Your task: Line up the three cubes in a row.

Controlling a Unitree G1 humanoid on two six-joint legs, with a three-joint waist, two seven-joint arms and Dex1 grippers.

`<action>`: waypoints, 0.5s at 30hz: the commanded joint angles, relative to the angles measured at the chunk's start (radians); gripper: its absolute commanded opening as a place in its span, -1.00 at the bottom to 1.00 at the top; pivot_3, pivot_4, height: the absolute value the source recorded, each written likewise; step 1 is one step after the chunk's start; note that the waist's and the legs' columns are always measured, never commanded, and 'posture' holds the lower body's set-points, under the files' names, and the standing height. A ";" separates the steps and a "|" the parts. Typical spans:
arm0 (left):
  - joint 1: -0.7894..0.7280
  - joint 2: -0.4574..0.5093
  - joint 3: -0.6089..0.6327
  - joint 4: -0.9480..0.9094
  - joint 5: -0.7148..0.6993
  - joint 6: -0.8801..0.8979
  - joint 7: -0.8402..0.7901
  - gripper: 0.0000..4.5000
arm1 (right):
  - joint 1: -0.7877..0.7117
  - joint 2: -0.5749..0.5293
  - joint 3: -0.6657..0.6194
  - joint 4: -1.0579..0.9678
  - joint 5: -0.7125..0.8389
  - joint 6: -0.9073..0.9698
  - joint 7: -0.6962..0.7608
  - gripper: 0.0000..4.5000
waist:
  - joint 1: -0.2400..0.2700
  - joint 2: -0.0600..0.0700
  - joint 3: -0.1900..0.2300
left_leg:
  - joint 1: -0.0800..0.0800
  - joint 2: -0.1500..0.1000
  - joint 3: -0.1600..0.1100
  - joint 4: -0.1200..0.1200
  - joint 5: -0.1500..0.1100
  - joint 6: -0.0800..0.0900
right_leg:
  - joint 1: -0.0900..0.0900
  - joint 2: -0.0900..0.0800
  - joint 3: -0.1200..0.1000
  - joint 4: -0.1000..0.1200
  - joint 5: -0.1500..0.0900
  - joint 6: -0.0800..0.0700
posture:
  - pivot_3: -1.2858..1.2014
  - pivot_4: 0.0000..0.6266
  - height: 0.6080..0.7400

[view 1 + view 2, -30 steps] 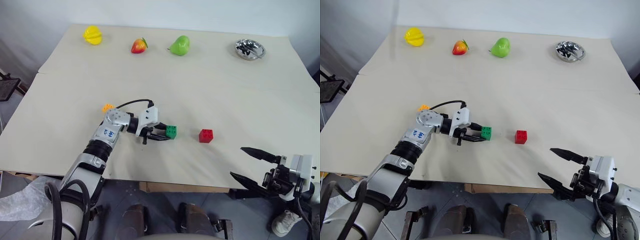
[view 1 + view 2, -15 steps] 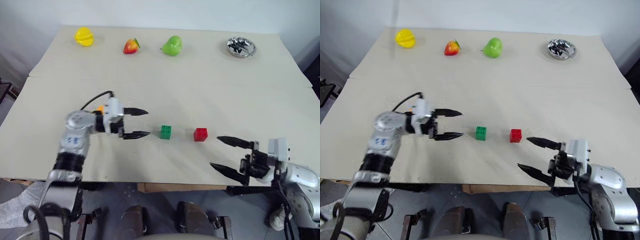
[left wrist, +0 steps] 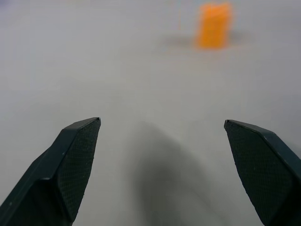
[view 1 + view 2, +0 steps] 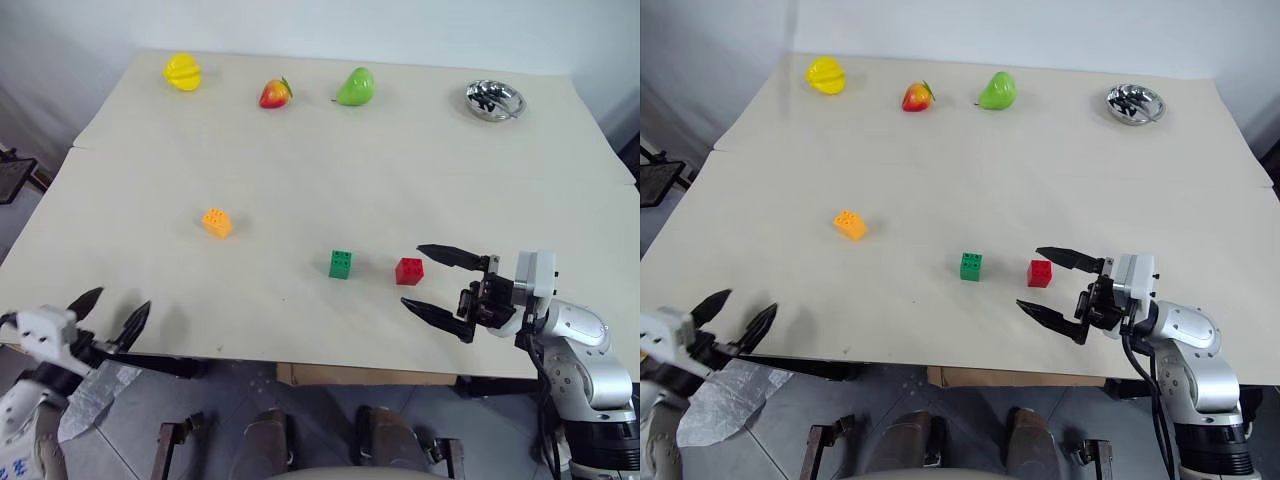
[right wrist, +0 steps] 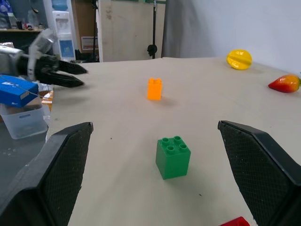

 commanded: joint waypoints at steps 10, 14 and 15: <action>-0.354 0.013 -0.272 -0.052 0.068 0.198 0.205 0.99 | -0.032 -0.043 -0.017 0.095 0.015 -0.025 0.122 1.00 | -0.008 0.000 -0.001 | 0.000 0.000 0.003 0.000 0.000 -0.001 | -0.001 0.001 -0.001 0.002 0.001 -0.001 | 0.03 -0.52 1.00; -0.526 0.051 -0.343 0.148 0.117 0.234 0.205 0.99 | -0.002 -0.037 -0.021 0.081 0.021 -0.030 0.136 1.00 | -0.018 0.000 -0.001 | 0.001 0.000 0.005 -0.001 0.000 -0.001 | -0.002 0.003 -0.001 0.000 0.001 -0.001 | 0.03 -0.52 1.00; -0.551 0.061 -0.358 0.187 0.134 0.241 0.206 0.99 | 0.003 -0.036 -0.022 0.080 0.021 -0.032 0.138 1.00 | -0.018 0.000 -0.001 | 0.000 -0.001 0.004 -0.001 0.001 -0.001 | -0.001 0.003 -0.002 0.000 0.001 -0.001 | 0.03 -0.52 1.00</action>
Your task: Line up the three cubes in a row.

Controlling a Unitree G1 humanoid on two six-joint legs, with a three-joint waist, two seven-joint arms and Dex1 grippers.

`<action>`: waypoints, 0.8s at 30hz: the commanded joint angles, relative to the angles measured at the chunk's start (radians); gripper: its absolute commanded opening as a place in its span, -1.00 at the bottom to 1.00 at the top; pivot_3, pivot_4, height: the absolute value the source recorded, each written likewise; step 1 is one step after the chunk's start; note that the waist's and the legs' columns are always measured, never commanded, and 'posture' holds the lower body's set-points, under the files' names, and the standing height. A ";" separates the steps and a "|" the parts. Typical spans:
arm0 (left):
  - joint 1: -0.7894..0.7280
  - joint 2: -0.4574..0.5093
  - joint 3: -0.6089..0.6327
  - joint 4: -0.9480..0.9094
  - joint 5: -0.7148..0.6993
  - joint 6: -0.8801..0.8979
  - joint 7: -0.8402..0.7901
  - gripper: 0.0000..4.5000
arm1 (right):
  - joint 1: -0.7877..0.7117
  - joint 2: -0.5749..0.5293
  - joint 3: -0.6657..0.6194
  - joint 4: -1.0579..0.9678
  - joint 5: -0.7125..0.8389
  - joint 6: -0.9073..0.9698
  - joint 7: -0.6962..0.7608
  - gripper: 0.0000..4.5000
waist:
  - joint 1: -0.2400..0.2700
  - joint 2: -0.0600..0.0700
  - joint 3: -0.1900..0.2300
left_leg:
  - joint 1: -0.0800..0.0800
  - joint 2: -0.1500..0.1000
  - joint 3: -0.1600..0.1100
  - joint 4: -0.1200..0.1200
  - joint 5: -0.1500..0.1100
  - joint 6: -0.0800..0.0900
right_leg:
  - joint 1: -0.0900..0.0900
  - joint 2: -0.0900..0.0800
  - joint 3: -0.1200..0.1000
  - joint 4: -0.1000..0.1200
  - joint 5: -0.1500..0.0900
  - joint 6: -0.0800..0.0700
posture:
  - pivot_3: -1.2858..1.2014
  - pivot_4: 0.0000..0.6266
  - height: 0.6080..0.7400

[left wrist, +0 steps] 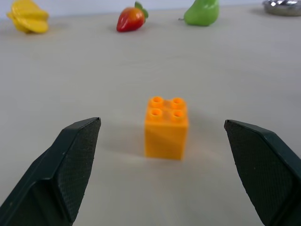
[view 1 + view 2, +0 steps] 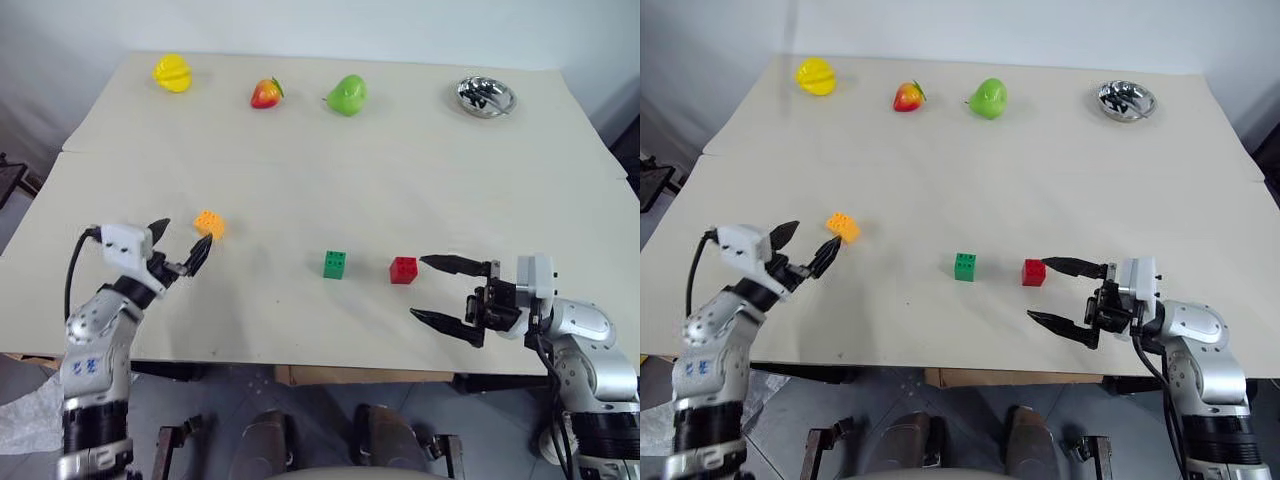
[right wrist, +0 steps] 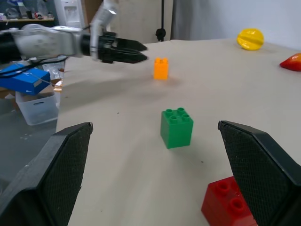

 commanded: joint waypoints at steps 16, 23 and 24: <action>-0.276 0.155 -0.165 0.364 -0.056 -0.194 -0.661 -0.33 | 0.163 -0.005 -0.067 -0.145 0.029 0.002 -0.076 1.00 | -0.002 0.000 0.000 | -0.001 0.000 0.001 0.000 0.000 0.000 | 0.000 0.000 0.000 -0.001 0.000 0.000 | 0.03 -0.52 1.00; -0.500 0.170 -0.353 0.710 0.071 -0.532 -1.091 -0.33 | 0.205 -0.063 -0.110 -0.165 0.044 0.046 -0.069 1.00 | 0.001 0.000 0.000 | -0.001 -0.003 0.010 0.001 0.001 -0.001 | 0.000 0.001 0.000 -0.001 0.000 0.000 | 0.03 -0.52 1.00; -0.548 0.155 -0.372 0.784 0.097 -0.574 -1.108 -0.33 | 0.210 -0.068 -0.114 -0.172 0.046 0.051 -0.070 1.00 | 0.002 -0.001 0.000 | -0.001 -0.002 0.010 0.001 0.001 -0.001 | 0.000 0.001 0.000 -0.001 0.000 0.000 | 0.03 -0.52 1.00</action>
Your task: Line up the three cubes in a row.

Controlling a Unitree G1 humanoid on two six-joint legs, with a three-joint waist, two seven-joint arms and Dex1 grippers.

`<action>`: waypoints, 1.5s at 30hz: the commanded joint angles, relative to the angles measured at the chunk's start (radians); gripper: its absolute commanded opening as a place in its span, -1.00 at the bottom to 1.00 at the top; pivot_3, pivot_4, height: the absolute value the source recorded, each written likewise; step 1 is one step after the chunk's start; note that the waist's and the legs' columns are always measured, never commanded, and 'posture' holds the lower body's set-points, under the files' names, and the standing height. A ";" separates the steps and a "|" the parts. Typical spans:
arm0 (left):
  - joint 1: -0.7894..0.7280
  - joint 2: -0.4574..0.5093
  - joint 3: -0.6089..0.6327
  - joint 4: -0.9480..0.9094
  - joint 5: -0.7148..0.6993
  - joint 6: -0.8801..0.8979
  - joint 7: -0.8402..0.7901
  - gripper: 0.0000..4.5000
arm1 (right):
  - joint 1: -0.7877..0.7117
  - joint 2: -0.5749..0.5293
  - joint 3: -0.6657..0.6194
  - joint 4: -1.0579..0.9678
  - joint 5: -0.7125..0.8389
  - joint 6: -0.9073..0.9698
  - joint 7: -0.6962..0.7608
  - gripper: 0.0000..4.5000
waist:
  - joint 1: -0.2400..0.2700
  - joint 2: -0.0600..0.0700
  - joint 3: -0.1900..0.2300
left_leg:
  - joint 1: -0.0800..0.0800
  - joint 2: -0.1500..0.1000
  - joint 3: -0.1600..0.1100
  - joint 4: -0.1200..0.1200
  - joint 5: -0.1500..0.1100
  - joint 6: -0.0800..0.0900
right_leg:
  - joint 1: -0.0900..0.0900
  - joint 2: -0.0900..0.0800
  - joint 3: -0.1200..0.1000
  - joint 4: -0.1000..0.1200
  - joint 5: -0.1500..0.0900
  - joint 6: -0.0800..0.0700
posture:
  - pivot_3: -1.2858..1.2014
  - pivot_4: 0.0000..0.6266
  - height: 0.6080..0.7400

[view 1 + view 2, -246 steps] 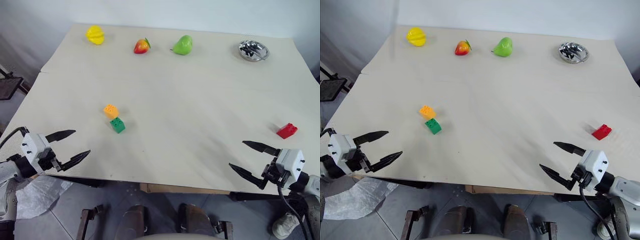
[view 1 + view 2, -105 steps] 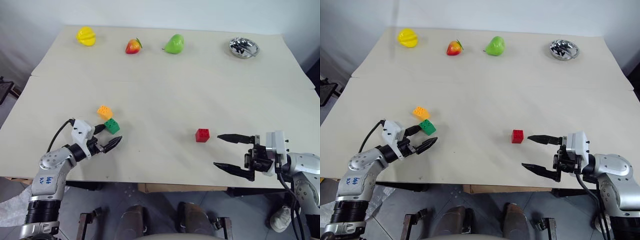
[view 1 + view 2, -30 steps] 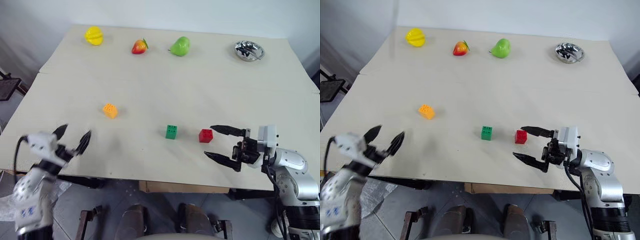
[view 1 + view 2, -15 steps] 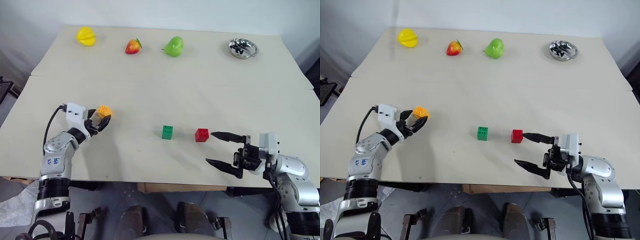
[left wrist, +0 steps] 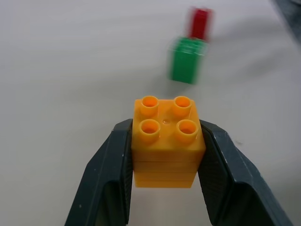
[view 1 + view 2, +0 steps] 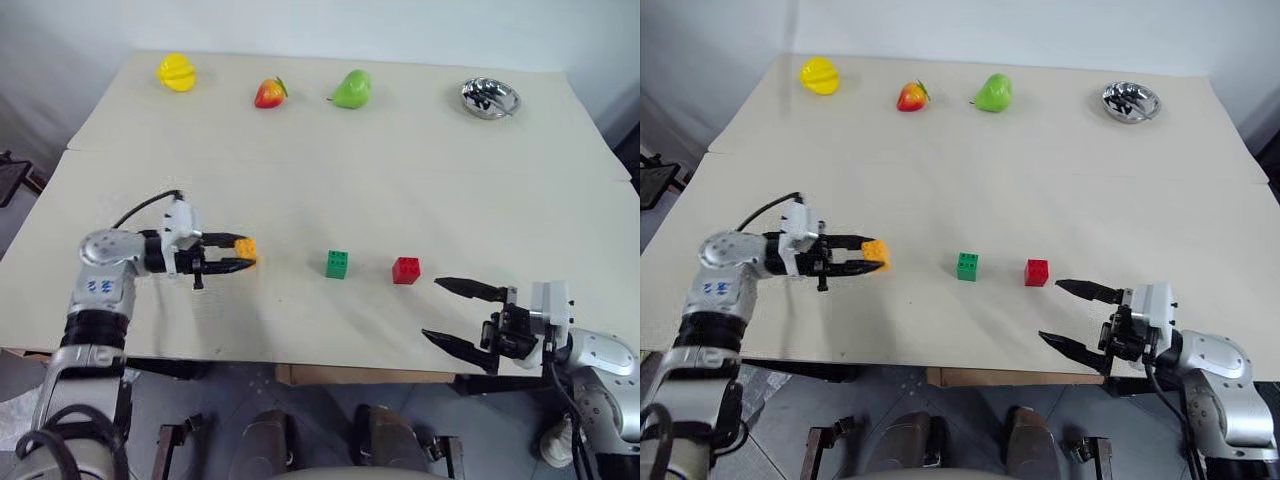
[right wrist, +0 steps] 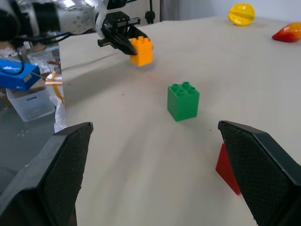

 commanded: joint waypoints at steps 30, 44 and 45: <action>-0.070 0.085 0.101 0.210 -0.031 -0.157 -0.124 0.80 | 0.058 -0.063 -0.110 -0.093 0.055 0.053 0.032 1.00 | -0.009 -0.002 0.001 | -0.002 0.002 -0.002 0.001 -0.001 0.002 | -0.007 0.000 0.000 0.003 0.000 0.001 | 0.03 -0.52 1.00; 0.389 0.178 0.307 -0.373 -0.234 0.145 0.102 0.80 | -0.097 -0.008 -0.058 0.109 0.032 -0.050 0.134 1.00 | 0.004 -0.002 0.001 | -0.001 0.004 -0.006 0.003 -0.001 0.003 | -0.004 -0.004 0.000 0.005 0.000 0.001 | 0.03 -0.52 1.00; 0.407 0.182 0.312 -0.398 -0.246 0.174 0.110 0.80 | -0.114 -0.008 -0.052 0.136 0.027 -0.057 0.143 1.00 | 0.002 -0.002 0.001 | -0.001 0.004 -0.006 0.003 -0.001 0.003 | -0.004 -0.003 0.000 0.005 0.000 0.001 | 0.03 -0.52 1.00</action>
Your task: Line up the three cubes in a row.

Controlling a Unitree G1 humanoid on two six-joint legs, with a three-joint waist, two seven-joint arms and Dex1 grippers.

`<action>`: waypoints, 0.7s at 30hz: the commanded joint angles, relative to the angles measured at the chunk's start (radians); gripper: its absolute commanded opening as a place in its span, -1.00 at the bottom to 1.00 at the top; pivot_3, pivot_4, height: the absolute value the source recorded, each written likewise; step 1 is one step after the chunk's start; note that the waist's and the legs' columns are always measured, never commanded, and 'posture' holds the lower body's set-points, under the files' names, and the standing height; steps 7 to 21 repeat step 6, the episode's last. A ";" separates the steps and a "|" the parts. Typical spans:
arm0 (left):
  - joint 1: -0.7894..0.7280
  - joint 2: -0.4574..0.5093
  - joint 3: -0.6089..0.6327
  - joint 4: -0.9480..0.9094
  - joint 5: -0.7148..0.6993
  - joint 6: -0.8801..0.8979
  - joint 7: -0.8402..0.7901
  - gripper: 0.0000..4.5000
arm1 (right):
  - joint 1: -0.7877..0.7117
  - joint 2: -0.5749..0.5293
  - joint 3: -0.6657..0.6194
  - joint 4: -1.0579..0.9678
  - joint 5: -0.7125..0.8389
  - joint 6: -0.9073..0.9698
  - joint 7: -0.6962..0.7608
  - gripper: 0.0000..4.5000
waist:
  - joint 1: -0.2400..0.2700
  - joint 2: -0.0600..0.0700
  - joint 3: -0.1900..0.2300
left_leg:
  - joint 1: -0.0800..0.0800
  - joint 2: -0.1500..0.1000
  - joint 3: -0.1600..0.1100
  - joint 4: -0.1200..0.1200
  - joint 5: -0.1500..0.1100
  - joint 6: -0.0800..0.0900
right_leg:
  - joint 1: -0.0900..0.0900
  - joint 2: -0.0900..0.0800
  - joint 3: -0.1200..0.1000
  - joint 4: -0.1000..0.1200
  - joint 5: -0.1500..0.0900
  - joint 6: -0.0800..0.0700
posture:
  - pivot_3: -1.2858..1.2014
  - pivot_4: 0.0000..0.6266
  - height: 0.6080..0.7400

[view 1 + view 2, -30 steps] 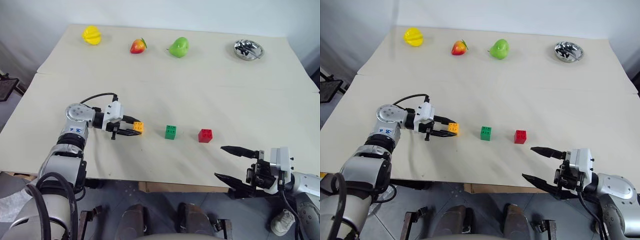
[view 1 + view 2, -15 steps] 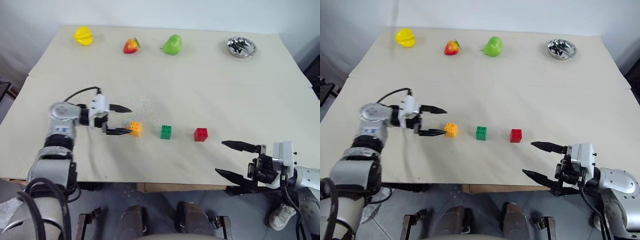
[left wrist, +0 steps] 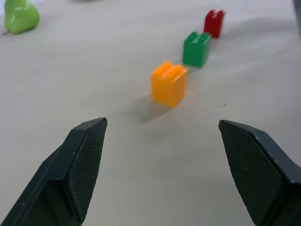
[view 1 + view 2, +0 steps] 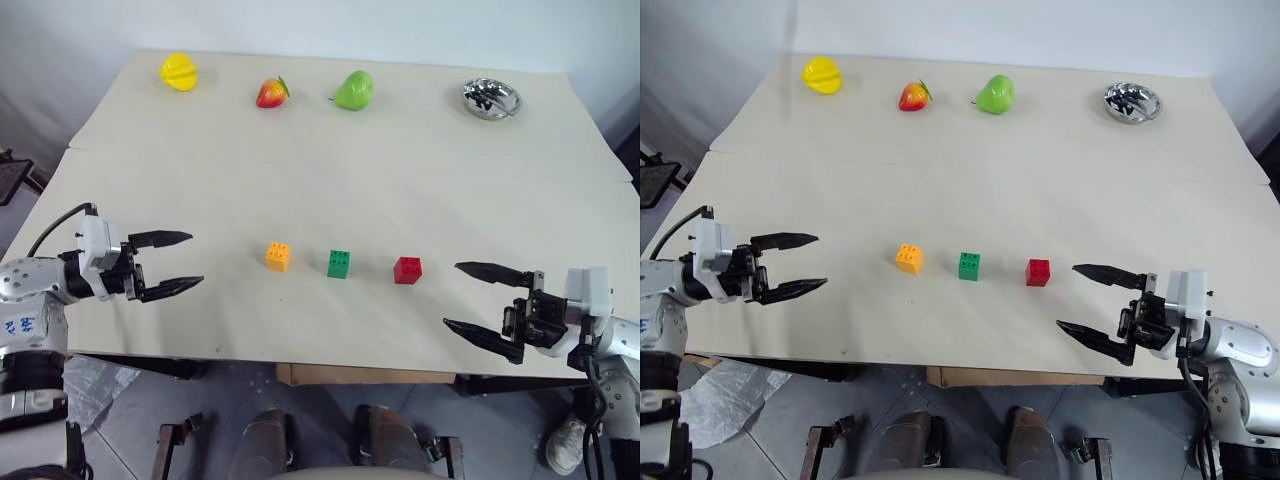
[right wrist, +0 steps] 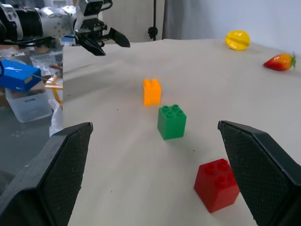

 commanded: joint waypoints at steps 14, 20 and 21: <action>0.053 0.001 0.053 -0.110 -0.030 0.039 0.074 0.80 | -0.071 -0.005 0.016 0.114 -0.031 -0.056 0.055 1.00 | -0.009 0.000 0.000 | 0.000 0.000 0.000 0.000 0.000 0.000 | 0.000 0.000 0.000 0.000 0.000 0.000 | 0.03 -0.52 1.00; 0.053 0.001 0.053 -0.110 -0.030 0.039 0.074 0.80 | -0.071 -0.005 0.016 0.114 -0.031 -0.056 0.055 1.00 | -0.009 0.000 0.000 | 0.000 0.000 0.000 0.000 0.000 0.000 | 0.000 0.000 0.000 0.000 0.000 0.000 | 0.03 -0.52 1.00; 0.053 0.001 0.053 -0.110 -0.030 0.039 0.074 0.80 | -0.071 -0.005 0.016 0.114 -0.031 -0.056 0.055 1.00 | -0.009 0.000 0.000 | 0.000 0.000 0.000 0.000 0.000 0.000 | 0.000 0.000 0.000 0.000 0.000 0.000 | 0.03 -0.52 1.00</action>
